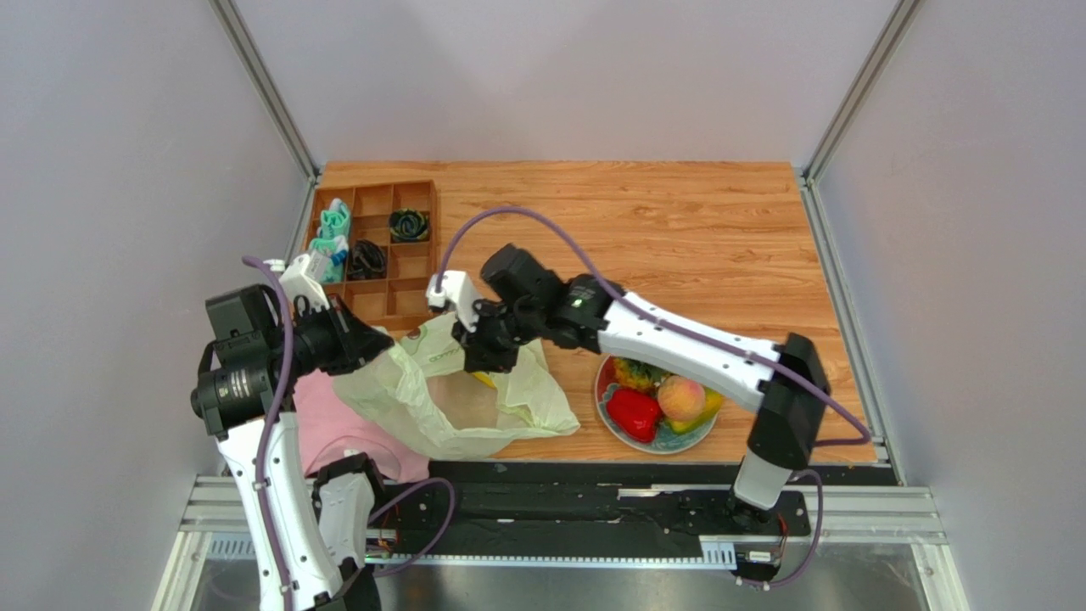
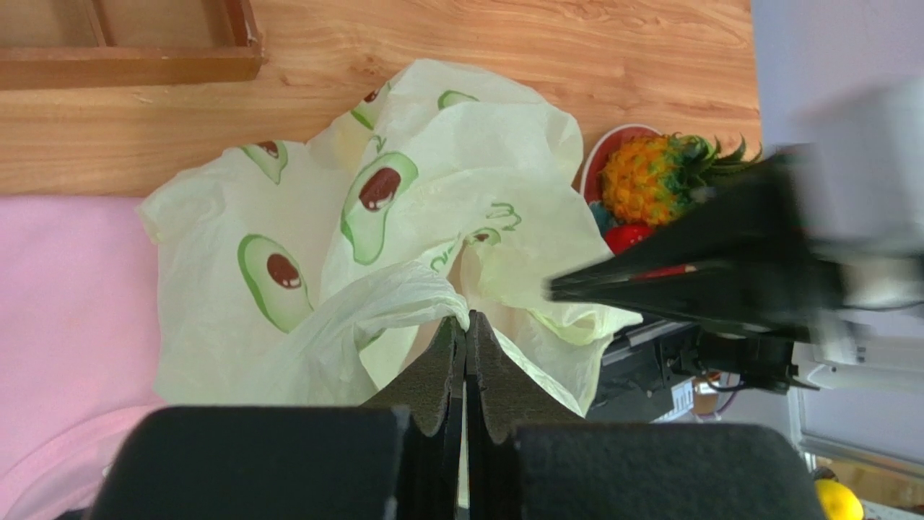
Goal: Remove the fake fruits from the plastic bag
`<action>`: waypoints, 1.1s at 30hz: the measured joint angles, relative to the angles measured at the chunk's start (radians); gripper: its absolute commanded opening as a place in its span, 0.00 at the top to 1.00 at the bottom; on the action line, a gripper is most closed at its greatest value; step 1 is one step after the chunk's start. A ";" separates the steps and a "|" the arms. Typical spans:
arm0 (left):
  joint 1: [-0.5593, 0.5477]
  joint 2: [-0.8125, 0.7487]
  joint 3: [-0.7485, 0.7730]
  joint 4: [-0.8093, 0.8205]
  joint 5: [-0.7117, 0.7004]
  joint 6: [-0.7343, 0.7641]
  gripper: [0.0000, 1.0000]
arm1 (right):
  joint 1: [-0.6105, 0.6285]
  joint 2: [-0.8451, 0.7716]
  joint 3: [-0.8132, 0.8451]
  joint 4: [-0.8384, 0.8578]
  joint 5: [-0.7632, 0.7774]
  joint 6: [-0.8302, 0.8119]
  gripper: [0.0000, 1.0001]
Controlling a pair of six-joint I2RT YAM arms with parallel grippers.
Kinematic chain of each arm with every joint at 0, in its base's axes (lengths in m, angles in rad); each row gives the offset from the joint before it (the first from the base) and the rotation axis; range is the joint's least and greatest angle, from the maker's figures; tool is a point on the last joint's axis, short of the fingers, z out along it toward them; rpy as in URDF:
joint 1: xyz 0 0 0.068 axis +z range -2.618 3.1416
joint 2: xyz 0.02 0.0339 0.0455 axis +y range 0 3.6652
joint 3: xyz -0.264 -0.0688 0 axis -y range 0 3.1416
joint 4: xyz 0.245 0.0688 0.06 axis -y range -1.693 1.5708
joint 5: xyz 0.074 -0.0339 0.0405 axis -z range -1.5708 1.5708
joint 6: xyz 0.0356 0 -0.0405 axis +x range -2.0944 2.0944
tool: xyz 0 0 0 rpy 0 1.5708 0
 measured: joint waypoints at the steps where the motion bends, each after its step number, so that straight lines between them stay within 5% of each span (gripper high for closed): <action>1: 0.000 -0.016 0.005 -0.006 -0.003 0.000 1.00 | 0.015 0.037 0.003 0.013 0.031 0.022 0.93; 5: 0.000 -0.094 0.120 -0.087 0.003 0.028 1.00 | 0.049 0.171 0.006 0.032 0.142 0.100 0.91; 7: -0.001 -0.132 0.194 -0.108 0.028 0.047 1.00 | 0.049 0.220 0.010 0.033 0.183 0.124 0.81; 11: -0.002 -0.194 0.284 -0.128 0.127 0.084 1.00 | 0.055 0.277 0.042 0.039 0.296 0.165 0.21; 14: -0.002 -0.201 0.301 -0.142 0.196 0.122 1.00 | 0.075 0.291 0.071 0.062 0.424 0.186 0.05; 28: -0.014 -0.167 0.610 -0.174 0.372 0.238 1.00 | 0.195 0.443 0.096 0.221 0.721 0.105 0.02; 31: -0.014 -0.171 0.560 -0.182 0.378 0.241 1.00 | 0.198 0.512 0.126 0.240 0.716 0.076 0.24; 33: -0.014 -0.171 0.518 -0.183 0.377 0.242 1.00 | 0.198 0.536 0.136 0.243 0.702 0.054 0.53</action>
